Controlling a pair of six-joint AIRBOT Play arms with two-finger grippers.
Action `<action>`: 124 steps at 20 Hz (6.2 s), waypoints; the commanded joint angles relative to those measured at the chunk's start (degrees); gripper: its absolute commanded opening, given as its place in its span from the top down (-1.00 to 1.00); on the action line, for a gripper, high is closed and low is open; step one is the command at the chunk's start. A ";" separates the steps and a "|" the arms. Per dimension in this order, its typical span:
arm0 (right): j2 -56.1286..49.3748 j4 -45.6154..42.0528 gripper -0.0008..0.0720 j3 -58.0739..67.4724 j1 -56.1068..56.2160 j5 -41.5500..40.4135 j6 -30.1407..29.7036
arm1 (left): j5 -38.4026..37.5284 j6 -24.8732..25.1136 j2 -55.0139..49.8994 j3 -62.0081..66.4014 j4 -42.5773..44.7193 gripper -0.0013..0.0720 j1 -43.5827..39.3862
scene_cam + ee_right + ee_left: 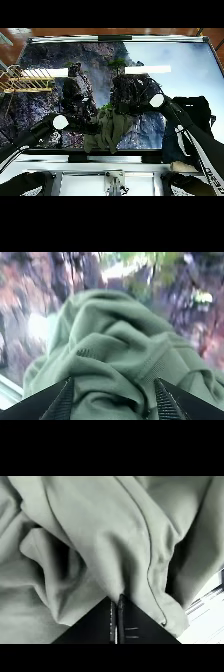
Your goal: Fold the shirts.
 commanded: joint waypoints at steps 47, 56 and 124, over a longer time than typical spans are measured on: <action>7.02 -28.22 0.78 18.14 -0.48 -1.51 3.15 | -13.90 10.71 -2.84 23.87 11.37 0.88 11.89; -4.96 -25.62 0.78 30.91 -0.46 -5.86 2.19 | -13.90 12.33 -2.71 29.64 11.74 0.88 15.26; 38.16 -7.15 0.78 43.63 -24.63 13.94 4.63 | -12.13 6.75 27.78 72.13 17.40 0.88 28.68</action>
